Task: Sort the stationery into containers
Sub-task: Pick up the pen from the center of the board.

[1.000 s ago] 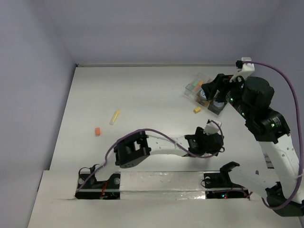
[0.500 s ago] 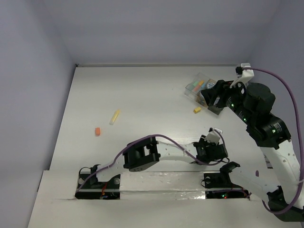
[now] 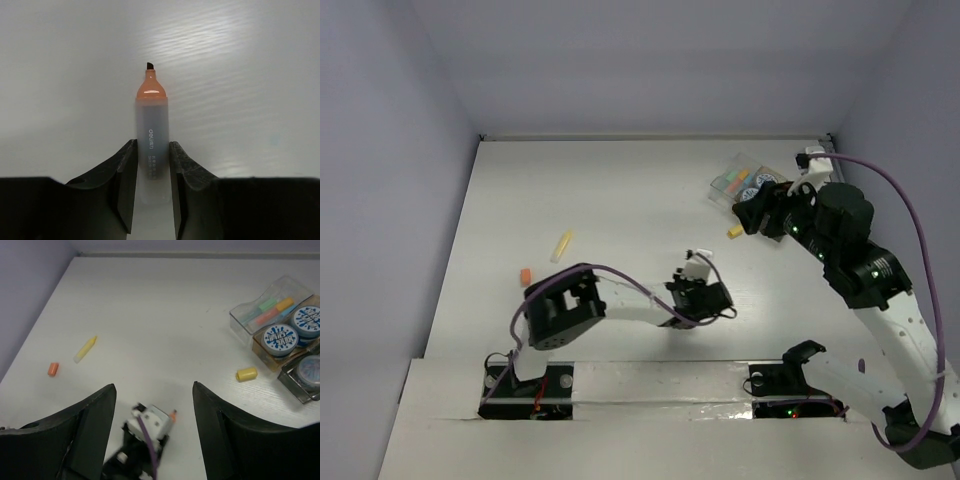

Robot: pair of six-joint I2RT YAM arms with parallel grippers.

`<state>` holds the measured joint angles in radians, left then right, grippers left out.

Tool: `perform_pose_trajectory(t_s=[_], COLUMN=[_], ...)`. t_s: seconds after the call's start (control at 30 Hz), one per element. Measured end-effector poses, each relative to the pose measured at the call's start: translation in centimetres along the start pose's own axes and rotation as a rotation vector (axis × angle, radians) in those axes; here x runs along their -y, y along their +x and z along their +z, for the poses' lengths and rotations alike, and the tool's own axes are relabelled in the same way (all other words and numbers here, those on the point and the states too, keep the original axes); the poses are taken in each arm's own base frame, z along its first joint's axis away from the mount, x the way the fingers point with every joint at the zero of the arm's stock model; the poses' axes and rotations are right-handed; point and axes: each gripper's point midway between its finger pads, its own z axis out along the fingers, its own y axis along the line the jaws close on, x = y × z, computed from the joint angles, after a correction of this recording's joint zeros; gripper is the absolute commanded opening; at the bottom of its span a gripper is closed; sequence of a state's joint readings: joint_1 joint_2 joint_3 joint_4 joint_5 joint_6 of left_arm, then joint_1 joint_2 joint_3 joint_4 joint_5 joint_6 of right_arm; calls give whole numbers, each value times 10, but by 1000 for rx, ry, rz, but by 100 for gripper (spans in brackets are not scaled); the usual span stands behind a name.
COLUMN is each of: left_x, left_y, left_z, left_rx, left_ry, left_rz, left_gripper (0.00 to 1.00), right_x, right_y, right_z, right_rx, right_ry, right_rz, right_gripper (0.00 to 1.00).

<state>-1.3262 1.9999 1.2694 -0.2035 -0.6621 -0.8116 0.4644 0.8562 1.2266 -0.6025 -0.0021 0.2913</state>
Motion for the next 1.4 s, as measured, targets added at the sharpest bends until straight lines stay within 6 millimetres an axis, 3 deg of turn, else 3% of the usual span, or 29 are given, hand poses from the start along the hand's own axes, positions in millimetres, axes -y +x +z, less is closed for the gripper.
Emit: perform_pose_trajectory(t_s=[0.1, 0.2, 0.33, 0.5, 0.73, 0.9, 1.07, 1.23, 1.37, 1.4], left_x=[-61, -90, -96, -108, -117, -119, -120, -120, -119, -119], left_y=[3, 5, -14, -65, -115, -127, -126, -126, -125, -125], left_z=[-5, -18, -44, -78, -127, -138, -138, -137, -138, -138], left_rx=[-8, -4, 40, 167, 339, 387, 392, 393, 390, 390], left_ry=[-75, -79, 33, 213, 372, 395, 389, 389, 396, 397], left_rz=[-24, -37, -125, -308, -394, -383, -353, -337, -325, -324], left_gripper=[0, 0, 0, 0, 0, 0, 0, 0, 0, 0], right_x=[3, 5, 3, -9, -47, -82, -104, -117, -121, -122], right_y=[22, 48, 84, 119, 122, 137, 163, 166, 162, 161], right_z=[16, 32, 54, 71, 86, 95, 102, 105, 108, 109], right_rx=[-46, -109, -176, -243, -248, -307, -397, -413, -395, -393], right_ry=[-6, -14, -61, -150, -339, -451, -492, -518, -526, -527], right_rz=[16, 40, 87, 179, 325, 350, 363, 361, 364, 365], right_gripper=[74, 78, 85, 90, 90, 90, 81, 71, 45, 42])
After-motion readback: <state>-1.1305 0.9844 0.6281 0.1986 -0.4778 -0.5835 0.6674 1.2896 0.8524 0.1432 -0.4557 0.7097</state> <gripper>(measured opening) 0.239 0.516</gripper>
